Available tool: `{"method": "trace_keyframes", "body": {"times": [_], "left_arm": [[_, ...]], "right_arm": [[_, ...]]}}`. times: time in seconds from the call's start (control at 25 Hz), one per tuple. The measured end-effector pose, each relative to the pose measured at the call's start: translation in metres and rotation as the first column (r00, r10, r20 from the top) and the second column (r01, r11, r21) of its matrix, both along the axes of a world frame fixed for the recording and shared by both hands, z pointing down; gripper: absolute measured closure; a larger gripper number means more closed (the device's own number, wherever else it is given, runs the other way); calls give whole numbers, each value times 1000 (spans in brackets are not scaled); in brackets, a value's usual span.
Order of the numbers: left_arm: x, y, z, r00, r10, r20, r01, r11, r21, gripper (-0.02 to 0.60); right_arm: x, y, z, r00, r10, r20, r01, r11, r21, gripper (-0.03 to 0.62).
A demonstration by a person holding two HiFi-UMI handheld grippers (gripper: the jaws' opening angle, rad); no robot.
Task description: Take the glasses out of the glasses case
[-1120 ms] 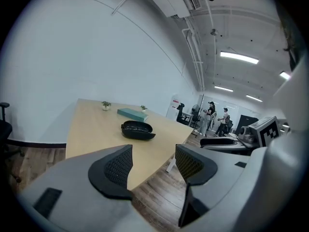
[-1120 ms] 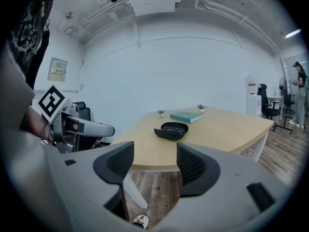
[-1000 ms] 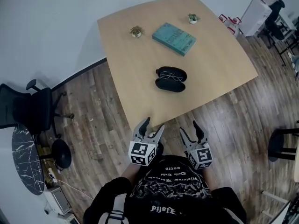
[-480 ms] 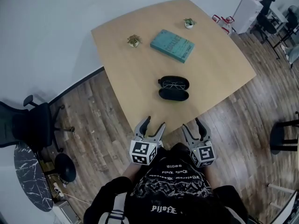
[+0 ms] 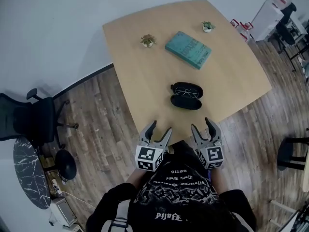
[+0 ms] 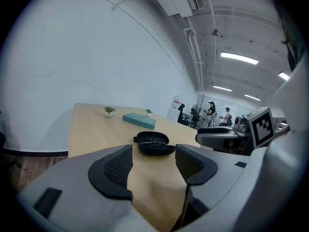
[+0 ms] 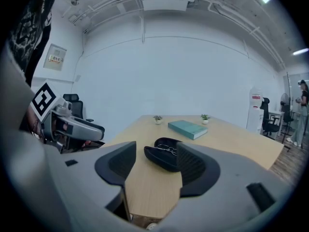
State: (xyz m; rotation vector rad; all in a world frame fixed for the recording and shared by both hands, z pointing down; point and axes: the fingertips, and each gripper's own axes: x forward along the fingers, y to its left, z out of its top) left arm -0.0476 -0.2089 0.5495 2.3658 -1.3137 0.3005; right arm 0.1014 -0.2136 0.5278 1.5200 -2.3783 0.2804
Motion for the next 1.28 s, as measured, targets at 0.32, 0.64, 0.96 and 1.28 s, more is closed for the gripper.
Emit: {"method": "trace_keyframes", "body": {"times": [0.32, 0.64, 0.96, 1.28], "left_arm": [[-14, -25, -11, 995, -82, -60, 82, 997, -4, 296], [-26, -33, -13, 983, -175, -52, 174, 985, -19, 296], [-36, -35, -13, 966, -254, -54, 253, 967, -31, 296], [-44, -37, -10, 942, -334, -31, 333, 942, -43, 296]], "right_arm": [[-14, -67, -14, 983, -175, -56, 176, 984, 9, 335], [-27, -122, 12, 910, -382, -162, 366, 923, -119, 319], [-39, -146, 71, 759, -616, -209, 524, 770, -364, 319], [-40, -162, 110, 627, -736, -256, 566, 656, -499, 319]]}}
